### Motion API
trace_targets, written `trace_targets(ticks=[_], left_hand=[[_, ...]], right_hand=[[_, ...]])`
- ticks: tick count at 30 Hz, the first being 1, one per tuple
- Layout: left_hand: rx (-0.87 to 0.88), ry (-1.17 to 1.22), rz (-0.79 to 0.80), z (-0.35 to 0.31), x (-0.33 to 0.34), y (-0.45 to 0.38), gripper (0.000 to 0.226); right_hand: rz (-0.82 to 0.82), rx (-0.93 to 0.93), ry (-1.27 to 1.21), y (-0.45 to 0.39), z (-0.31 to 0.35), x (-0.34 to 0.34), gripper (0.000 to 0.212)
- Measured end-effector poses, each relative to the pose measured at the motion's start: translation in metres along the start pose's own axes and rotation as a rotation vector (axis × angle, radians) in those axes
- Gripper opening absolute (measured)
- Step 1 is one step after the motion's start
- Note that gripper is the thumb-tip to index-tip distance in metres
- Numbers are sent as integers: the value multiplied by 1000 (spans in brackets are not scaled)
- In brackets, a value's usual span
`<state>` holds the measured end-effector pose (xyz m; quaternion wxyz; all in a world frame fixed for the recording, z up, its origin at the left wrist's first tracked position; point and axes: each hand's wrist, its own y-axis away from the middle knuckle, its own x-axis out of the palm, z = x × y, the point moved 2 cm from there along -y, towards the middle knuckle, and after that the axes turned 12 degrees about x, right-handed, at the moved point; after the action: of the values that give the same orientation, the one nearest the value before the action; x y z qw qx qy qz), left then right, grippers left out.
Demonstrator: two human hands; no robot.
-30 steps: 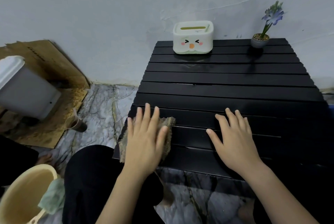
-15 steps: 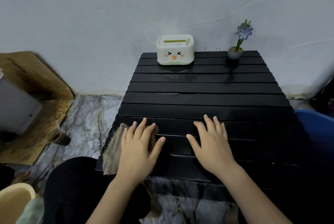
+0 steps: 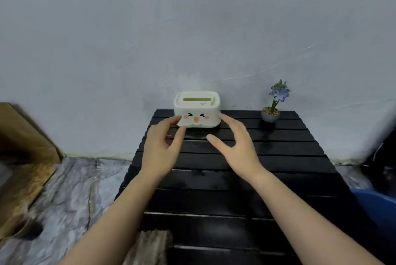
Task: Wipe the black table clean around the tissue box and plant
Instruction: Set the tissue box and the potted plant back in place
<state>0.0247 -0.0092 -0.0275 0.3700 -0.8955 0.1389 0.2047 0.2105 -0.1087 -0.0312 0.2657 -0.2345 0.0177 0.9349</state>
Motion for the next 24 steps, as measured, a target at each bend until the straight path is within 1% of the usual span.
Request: trace_targets(ticks=[2, 4, 5, 6, 8, 10, 11, 12, 13, 15, 17, 20, 24], left_hand=[[71, -98, 94, 32, 9, -27, 46], [122, -188, 153, 64, 18, -48, 66], [102, -200, 178, 79, 22, -56, 79], [44, -175, 208, 93, 26, -65, 94], [-105, -40, 261, 116, 37, -78, 120], [-203, 82, 304, 134, 48, -89, 136], [-223, 123, 323, 141, 53, -94, 139], [-225, 161, 337, 147, 58, -97, 138], [-208, 195, 339, 151, 63, -99, 131], [-156, 253, 299, 156, 70, -102, 104], [-126, 297, 242, 156, 74, -102, 86], [-117, 329, 195, 151, 74, -101, 79], [-89, 335, 173, 132, 67, -96, 82]], right_hand=[[23, 23, -19, -34, -7, 1, 73], [60, 9, 6, -67, -15, 5, 89], [74, 3, 13, -83, -19, 8, 96], [88, 5, 11, -97, -23, 11, 104], [115, 27, -11, -124, -32, 18, 118], [149, 51, -51, -146, -39, 26, 125], [165, 56, -75, -155, -42, 30, 126], [174, 53, -94, -161, -45, 34, 125], [175, 43, -106, -167, -48, 38, 123], [157, 19, -125, -172, -52, 44, 116], [132, 4, -143, -175, -55, 47, 112], [115, 0, -158, -174, -53, 48, 112], [111, -6, -182, -158, -43, 42, 111]])
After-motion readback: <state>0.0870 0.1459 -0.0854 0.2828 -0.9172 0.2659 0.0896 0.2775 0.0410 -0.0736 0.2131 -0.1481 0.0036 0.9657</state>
